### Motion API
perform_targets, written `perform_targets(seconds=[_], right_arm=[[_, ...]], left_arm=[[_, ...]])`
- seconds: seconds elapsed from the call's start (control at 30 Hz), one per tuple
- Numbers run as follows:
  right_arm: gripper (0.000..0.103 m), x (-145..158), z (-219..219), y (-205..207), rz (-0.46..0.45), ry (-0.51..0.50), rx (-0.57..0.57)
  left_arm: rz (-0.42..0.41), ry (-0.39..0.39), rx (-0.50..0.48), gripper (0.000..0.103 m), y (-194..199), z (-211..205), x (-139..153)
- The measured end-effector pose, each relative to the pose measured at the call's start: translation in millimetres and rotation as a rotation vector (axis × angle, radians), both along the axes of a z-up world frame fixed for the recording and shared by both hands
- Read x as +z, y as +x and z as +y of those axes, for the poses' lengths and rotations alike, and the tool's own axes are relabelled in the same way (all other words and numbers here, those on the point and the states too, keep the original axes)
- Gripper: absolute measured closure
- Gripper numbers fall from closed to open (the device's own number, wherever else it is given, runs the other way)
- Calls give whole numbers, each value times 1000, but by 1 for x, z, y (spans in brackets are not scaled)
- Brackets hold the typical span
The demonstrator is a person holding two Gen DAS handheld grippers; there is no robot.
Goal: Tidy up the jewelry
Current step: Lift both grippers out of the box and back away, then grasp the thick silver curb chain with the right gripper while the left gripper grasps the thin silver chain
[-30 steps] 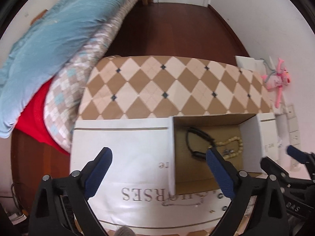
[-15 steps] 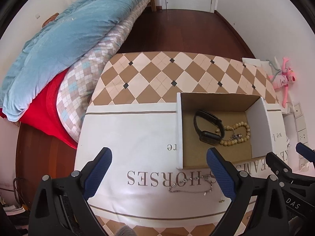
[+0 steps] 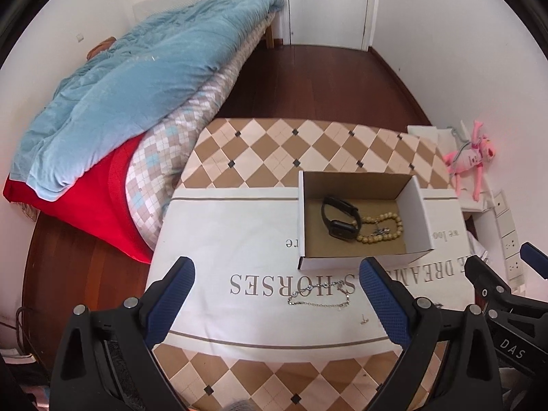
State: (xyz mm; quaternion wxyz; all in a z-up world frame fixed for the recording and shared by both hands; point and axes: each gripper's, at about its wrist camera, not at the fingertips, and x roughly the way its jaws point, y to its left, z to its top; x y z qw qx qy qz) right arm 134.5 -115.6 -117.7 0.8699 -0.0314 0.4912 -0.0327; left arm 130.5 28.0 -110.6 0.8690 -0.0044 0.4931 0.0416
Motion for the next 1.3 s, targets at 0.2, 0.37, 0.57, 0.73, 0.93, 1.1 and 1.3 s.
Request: perform_targets(seconds=[0.2,0.37,0.57,0.73,0.93,1.1,1.3], right_arm=[[0,34,5,-24,-73,3,9],[0,54,5,-40,-111,29,8],[0,58,-8,-55,-109,99,-11],[0,21,-35,-60,-32,125,-85],[3,-68,-74,-56,136,184,-194],[30,-137,-87,-57,241,187,-251],[46,-162,-72,-62,237,82,-222]], left_arm=[[-67,-15,-6,5,-22,-1,29],[-106,-22,-9,5,-36,-2,46],[-121,34,40,5,-47,-4,42],[-76,16,43,5,-48,-7,9],[52,17,36,5,-46,-15,-58],[146,29,29,5,-49,-19,-105],[206,9,29,5,-53,-19,-133]])
